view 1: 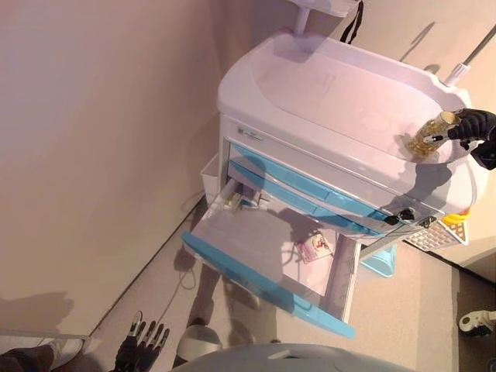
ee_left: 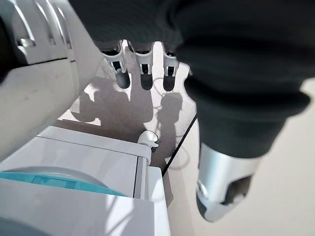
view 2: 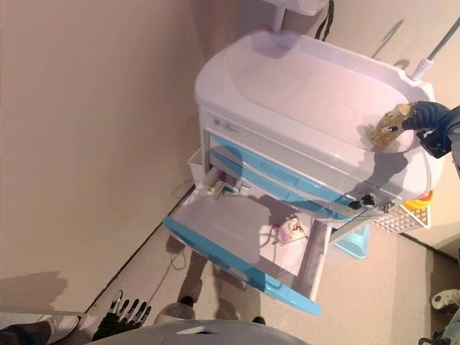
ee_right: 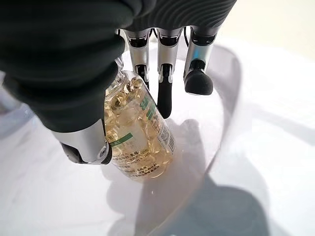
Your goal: Open the drawer and pick up the medicine
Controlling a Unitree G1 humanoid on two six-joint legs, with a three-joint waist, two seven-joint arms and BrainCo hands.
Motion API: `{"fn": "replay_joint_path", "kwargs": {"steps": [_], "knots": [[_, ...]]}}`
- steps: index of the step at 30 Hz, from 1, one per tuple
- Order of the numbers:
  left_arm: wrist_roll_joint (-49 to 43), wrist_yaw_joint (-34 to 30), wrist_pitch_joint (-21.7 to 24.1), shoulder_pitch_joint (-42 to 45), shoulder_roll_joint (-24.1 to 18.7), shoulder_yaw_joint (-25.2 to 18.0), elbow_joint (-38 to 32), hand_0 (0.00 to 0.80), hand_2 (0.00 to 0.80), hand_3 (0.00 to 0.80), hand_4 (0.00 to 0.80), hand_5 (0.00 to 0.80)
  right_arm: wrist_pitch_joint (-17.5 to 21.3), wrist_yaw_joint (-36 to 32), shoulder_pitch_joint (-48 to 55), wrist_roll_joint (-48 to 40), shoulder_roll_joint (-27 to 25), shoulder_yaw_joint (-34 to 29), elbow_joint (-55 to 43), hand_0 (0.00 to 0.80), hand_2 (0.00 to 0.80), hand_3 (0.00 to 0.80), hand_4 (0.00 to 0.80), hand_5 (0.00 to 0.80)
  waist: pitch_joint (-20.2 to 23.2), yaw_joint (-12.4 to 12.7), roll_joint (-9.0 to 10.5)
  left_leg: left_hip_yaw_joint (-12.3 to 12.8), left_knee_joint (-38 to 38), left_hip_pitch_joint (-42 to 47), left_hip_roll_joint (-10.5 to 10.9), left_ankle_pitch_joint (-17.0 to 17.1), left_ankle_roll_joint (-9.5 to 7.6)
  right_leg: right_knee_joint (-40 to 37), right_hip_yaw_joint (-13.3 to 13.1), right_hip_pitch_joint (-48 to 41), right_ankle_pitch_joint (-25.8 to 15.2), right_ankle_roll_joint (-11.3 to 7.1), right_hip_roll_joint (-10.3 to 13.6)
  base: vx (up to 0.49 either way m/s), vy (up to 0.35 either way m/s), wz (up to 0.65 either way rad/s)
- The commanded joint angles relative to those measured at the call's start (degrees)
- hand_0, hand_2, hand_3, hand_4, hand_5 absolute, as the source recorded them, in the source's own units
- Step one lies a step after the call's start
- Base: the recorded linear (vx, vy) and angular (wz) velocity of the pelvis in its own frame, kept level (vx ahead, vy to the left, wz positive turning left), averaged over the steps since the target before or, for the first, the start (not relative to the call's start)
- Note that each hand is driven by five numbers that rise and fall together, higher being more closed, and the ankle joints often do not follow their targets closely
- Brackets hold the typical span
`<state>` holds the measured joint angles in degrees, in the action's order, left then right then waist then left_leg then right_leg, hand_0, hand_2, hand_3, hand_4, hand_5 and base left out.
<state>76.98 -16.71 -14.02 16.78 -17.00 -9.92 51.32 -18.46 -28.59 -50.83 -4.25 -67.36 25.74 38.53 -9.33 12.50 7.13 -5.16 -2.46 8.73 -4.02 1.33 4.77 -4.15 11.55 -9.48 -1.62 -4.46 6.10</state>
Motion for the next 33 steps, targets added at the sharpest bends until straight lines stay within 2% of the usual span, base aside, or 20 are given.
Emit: {"fn": "replay_joint_path", "kwargs": {"steps": [1, 6, 8, 9, 10, 24, 33], "knots": [[-0.09, -0.38, -1.08, 0.20, -3.39, 1.21, -1.02, 0.000, 0.000, 0.000, 0.000, 0.000, 3.69, -1.64, -6.53, 2.13, -2.11, 6.59, 0.65, 0.800, 0.800, 0.800, 0.800, 0.800, 1.50, 1.82, 0.56, -2.20, 1.41, -3.13, 1.08, -1.50, -1.50, 5.74, 2.89, 0.21, 2.54, -2.79, 1.08, 0.000, 0.000, 0.00], [-0.38, -0.41, -1.27, 0.03, -3.56, 1.16, -0.87, 0.000, 0.000, 0.000, 0.000, 0.000, 4.96, -2.43, -6.42, 3.73, -1.14, 7.16, 1.87, 0.800, 0.800, 0.800, 0.800, 0.800, 1.47, 2.19, 0.53, -2.50, 1.39, -3.21, 1.19, -1.46, -1.53, 5.74, 3.02, 0.16, 2.61, -2.78, 1.07, 0.000, 0.000, 0.00], [-0.34, -0.62, -1.20, 0.13, -3.58, 1.30, -0.78, 0.000, 0.000, 0.000, 0.000, 0.000, 4.26, -2.69, -6.50, 4.30, -0.72, 7.38, 2.34, 0.800, 0.800, 0.800, 0.800, 0.800, 1.38, 2.41, 0.45, -2.63, 1.41, -3.24, 1.23, -1.41, -1.55, 5.85, 3.14, 0.15, 2.66, -2.74, 1.06, 0.000, 0.000, 0.00], [-0.44, -0.64, -1.23, 0.12, -3.62, 1.28, -0.75, 0.000, 0.000, 0.000, 0.000, 0.000, 4.76, -1.97, -6.43, 5.18, -0.58, 7.37, 2.69, 0.069, 0.069, 0.069, 0.069, 0.069, 1.36, 2.46, 0.46, -2.70, 1.38, -3.18, 1.24, -1.40, -1.57, 5.87, 3.14, 0.14, 2.63, -2.75, 1.04, 0.005, -0.002, 0.04], [-0.68, -0.67, -1.38, 0.07, -3.76, 1.22, -0.81, 0.000, 0.000, 0.000, 0.000, 0.000, 5.46, -1.79, -6.52, 5.63, -0.61, 7.54, 3.13, 0.000, 0.000, 0.000, 0.000, 0.000, 1.33, 2.56, 0.55, -2.78, 1.45, -3.20, 1.29, -1.44, -1.60, 5.83, 3.11, 0.10, 2.60, -2.77, 1.01, 0.004, -0.005, 0.04], [-0.61, -0.56, -1.66, 0.20, -3.61, 1.05, -1.06, 0.000, 0.000, 0.000, 0.000, 0.000, 3.58, 2.51, -7.43, 4.84, -1.83, 6.69, 0.28, 0.000, 0.000, 0.000, 0.000, 0.000, 1.76, 1.95, 0.26, -2.60, 1.29, -2.83, 1.50, -1.48, -1.72, 5.90, 2.60, 0.12, 2.48, -2.94, 0.98, 0.000, 0.000, 0.00], [-0.32, -1.30, -1.24, 0.26, -3.75, 1.80, -0.37, 0.000, 0.000, 0.000, 0.000, 0.000, 2.02, 7.18, -12.95, -0.09, -4.23, 7.11, -0.22, 0.000, 0.000, 0.000, 0.000, 0.000, 2.06, 1.13, 0.09, -1.83, 1.18, -2.50, 1.36, -1.51, -1.66, 5.74, 2.24, 0.17, 2.22, -3.09, 1.08, 0.000, 0.000, 0.00]]}}
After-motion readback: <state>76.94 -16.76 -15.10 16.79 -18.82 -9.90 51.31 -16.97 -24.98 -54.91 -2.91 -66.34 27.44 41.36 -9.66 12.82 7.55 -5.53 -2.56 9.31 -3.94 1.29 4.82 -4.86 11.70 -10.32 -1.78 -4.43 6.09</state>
